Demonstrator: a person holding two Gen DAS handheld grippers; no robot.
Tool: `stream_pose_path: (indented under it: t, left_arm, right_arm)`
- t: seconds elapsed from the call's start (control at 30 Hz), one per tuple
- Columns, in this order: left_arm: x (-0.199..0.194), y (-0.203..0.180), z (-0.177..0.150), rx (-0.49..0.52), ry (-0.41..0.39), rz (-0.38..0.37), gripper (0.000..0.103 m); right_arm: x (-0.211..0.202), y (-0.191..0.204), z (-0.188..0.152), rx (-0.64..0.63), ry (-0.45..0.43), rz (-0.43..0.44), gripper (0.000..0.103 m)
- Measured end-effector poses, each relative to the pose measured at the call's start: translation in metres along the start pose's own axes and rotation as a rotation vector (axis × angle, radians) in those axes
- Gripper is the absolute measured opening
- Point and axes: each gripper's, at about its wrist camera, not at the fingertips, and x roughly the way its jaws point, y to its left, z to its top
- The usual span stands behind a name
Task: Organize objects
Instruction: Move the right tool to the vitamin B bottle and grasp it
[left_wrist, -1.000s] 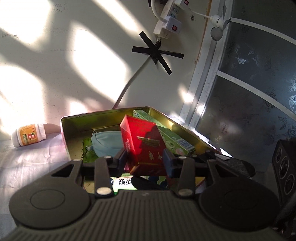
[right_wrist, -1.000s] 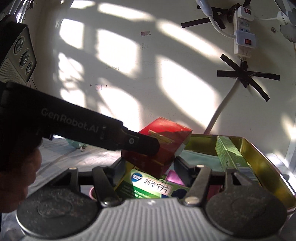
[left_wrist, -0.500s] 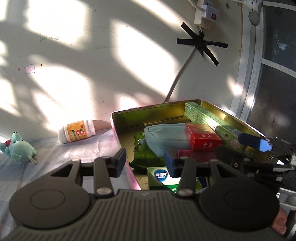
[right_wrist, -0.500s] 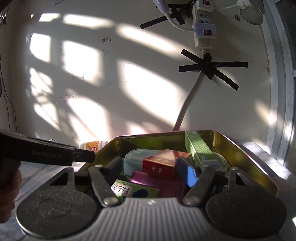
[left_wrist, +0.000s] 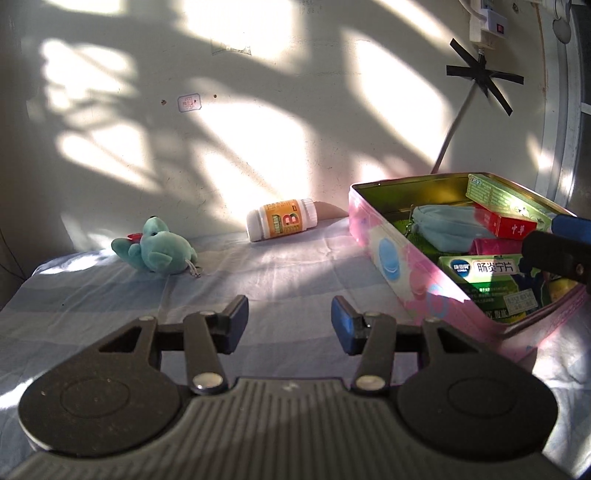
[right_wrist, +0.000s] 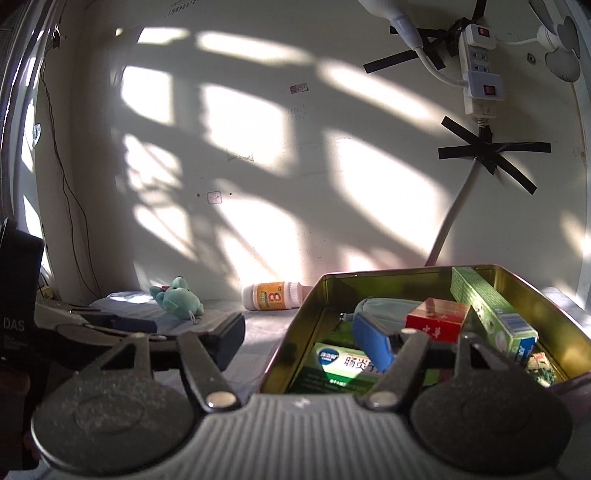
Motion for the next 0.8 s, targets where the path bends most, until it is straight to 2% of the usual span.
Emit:
stream_pose_path:
  t: [0.37, 0.5, 0.67, 0.8]
  left_arm:
    - [0.026, 0.08, -0.024, -0.092, 0.04, 0.127, 0.052]
    - [0.036, 0.104, -0.034, -0.189, 0.055, 0.117, 0.052]
    - [0.043, 0.123, -0.04, -0.291, 0.081, 0.085, 0.052]
    - [0.041, 0.132, -0.042, -0.353, 0.086, 0.071, 0.053]
  right_arm:
    - [0.049, 0.063, 0.008, -0.065, 0.104, 0.078, 0.067]
    - [0.08, 0.08, 0.021, -0.075, 0.148, 0.094, 0.067]
    - [0.164, 0.088, 0.054, -0.013, 0.245, 0.062, 0.068]
    - [0.246, 0.088, 0.06, 0.053, 0.35, 0.01, 0.083]
